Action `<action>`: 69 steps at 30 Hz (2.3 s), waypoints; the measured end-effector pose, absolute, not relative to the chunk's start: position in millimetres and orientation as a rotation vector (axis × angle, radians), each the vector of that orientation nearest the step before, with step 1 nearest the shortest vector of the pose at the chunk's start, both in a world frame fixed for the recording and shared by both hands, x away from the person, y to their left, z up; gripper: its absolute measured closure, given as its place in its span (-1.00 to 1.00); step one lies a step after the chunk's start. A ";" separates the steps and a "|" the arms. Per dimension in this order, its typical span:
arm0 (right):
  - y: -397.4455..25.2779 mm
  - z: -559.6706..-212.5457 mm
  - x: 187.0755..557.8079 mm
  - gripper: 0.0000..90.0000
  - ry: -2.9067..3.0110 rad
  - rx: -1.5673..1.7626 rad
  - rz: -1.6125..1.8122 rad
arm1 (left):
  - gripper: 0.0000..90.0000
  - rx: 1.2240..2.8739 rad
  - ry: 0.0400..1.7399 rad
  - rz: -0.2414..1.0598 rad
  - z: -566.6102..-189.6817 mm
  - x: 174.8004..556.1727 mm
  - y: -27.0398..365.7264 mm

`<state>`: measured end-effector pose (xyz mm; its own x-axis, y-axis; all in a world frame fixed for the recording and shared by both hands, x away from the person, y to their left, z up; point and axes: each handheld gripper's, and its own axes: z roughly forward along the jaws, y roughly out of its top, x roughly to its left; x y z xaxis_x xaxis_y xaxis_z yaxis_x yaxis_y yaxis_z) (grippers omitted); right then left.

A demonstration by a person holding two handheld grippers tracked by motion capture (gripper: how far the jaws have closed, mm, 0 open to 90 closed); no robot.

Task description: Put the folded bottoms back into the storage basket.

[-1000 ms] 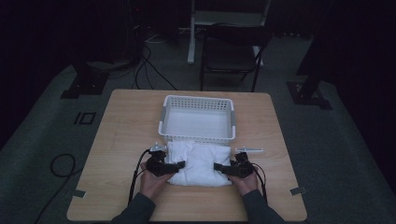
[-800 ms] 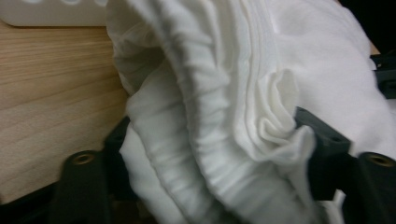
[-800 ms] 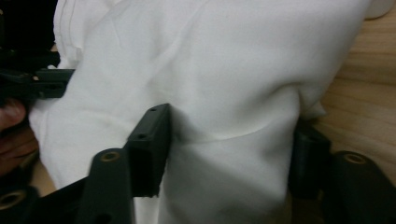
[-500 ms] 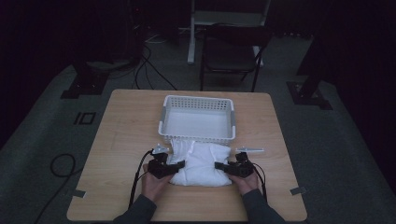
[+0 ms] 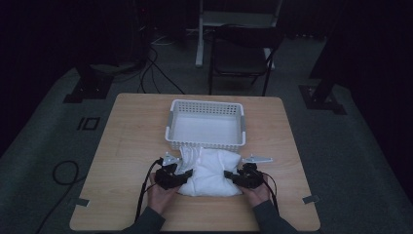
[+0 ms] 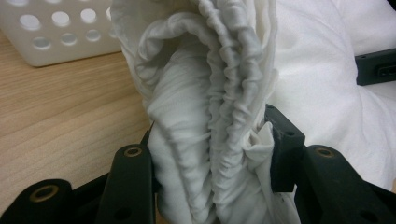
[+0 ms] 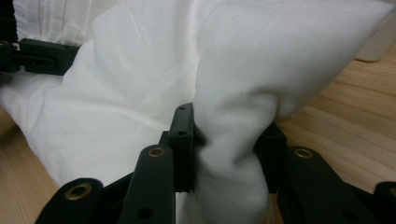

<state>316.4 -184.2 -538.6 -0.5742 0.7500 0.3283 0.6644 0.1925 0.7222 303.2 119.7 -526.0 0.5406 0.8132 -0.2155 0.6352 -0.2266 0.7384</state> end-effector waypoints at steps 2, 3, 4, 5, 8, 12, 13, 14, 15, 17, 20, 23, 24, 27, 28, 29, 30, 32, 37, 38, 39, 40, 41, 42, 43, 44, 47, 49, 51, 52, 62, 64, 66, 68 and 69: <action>-183.9 -537.6 315.2 0.50 2.348 1.394 1.335 | 0.22 1.950 1.171 0.278 -524.7 301.4 119.7; -183.9 -537.2 314.6 0.50 2.346 1.389 1.340 | 0.22 1.949 1.170 0.280 -524.1 300.5 119.8; -184.0 -536.8 314.1 0.50 2.345 1.387 1.342 | 0.22 1.949 1.166 0.284 -523.6 299.7 119.8; -183.8 -536.2 313.5 0.50 2.345 1.384 1.341 | 0.22 1.951 1.164 0.285 -523.0 299.1 119.9; -182.6 -533.6 311.7 0.51 2.338 1.370 1.337 | 0.24 1.943 1.166 0.294 -521.5 297.4 120.1; -180.5 -529.9 308.7 0.51 2.334 1.337 1.324 | 0.25 1.940 1.159 0.312 -518.9 294.5 120.0; -179.7 -529.0 308.1 0.51 2.332 1.331 1.319 | 0.26 1.938 1.156 0.318 -518.1 293.7 120.1; -179.0 -528.1 307.5 0.51 2.333 1.324 1.315 | 0.26 1.935 1.157 0.321 -517.3 293.0 120.0; -178.6 -527.3 307.1 0.51 2.332 1.316 1.315 | 0.26 1.930 1.156 0.325 -516.5 292.4 119.9; -178.4 -526.1 306.4 0.51 2.331 1.306 1.320 | 0.27 1.930 1.153 0.328 -514.5 291.3 120.4; -178.5 -523.8 305.2 0.51 2.327 1.304 1.328 | 0.27 1.924 1.151 0.332 -511.8 289.3 120.6; -178.4 -521.4 303.7 0.52 2.323 1.294 1.334 | 0.28 1.920 1.145 0.342 -508.4 286.4 120.7; -178.5 -520.3 303.0 0.52 2.322 1.290 1.336 | 0.28 1.918 1.142 0.345 -506.9 285.2 120.9; -178.5 -516.1 300.4 0.51 2.314 1.275 1.348 | 0.28 1.909 1.133 0.356 -502.0 281.1 121.2; -178.7 -515.2 300.0 0.51 2.313 1.270 1.350 | 0.28 1.909 1.127 0.362 -499.8 279.7 121.5; -178.7 -513.6 299.2 0.51 2.311 1.265 1.353 | 0.28 1.905 1.126 0.364 -498.3 278.9 121.8; -178.8 -512.4 298.9 0.51 2.310 1.265 1.359 | 0.28 1.896 1.127 0.363 -497.0 278.3 121.8; -179.3 -510.4 298.7 0.51 2.306 1.263 1.373 | 0.28 1.889 1.122 0.366 -494.3 277.3 122.8; -179.0 -505.8 297.3 0.51 2.298 1.249 1.380 | 0.28 1.879 1.113 0.380 -490.5 275.0 123.4; -178.9 -505.2 297.1 0.51 2.296 1.248 1.380 | 0.28 1.879 1.111 0.381 -489.6 274.6 123.6; -178.6 -504.2 296.9 0.51 2.294 1.247 1.381 | 0.28 1.878 1.110 0.385 -488.8 274.3 123.7; -178.6 -503.3 296.8 0.51 2.294 1.244 1.379 | 0.28 1.874 1.111 0.385 -488.2 273.9 123.5; -178.4 -502.6 296.6 0.51 2.293 1.243 1.379 | 0.28 1.875 1.107 0.387 -487.1 273.6 123.8; -178.2 -501.5 296.6 0.51 2.291 1.235 1.377 | 0.28 1.875 1.107 0.387 -487.1 273.6 123.8; -177.8 -500.4 296.4 0.51 2.289 1.233 1.378 | 0.28 1.872 1.104 0.392 -485.3 273.0 124.2; -177.6 -499.7 296.3 0.51 2.288 1.232 1.380 | 0.28 1.872 1.104 0.392 -485.3 273.0 124.2; -176.7 -497.2 296.3 0.51 2.284 1.221 1.382 | 0.28 1.865 1.103 0.401 -481.5 271.9 125.6; -175.6 -495.4 296.2 0.51 2.280 1.215 1.383 | 0.29 1.860 1.102 0.404 -479.8 271.2 126.2; -174.6 -493.5 296.6 0.51 2.279 1.211 1.386 | 0.28 1.857 1.101 0.413 -478.0 270.8 126.9; -174.1 -492.4 297.0 0.51 2.280 1.207 1.384 | 0.29 1.855 1.101 0.416 -477.0 270.8 127.7; -167.7 -483.1 299.2 0.52 2.272 1.169 1.388 | 0.29 1.831 1.102 0.419 -468.5 270.4 134.0; -166.8 -480.2 300.1 0.51 2.275 1.158 1.384 | 0.29 1.829 1.097 0.429 -465.6 270.1 134.5; -165.5 -477.9 301.6 0.52 2.276 1.155 1.385 | 0.29 1.824 1.099 0.436 -463.8 270.2 135.4; -164.1 -475.5 303.7 0.52 2.276 1.143 1.386 | 0.29 1.818 1.099 0.439 -461.7 270.8 137.1; -163.1 -474.2 304.2 0.52 2.275 1.145 1.389 | 0.29 1.816 1.098 0.444 -460.4 271.3 138.1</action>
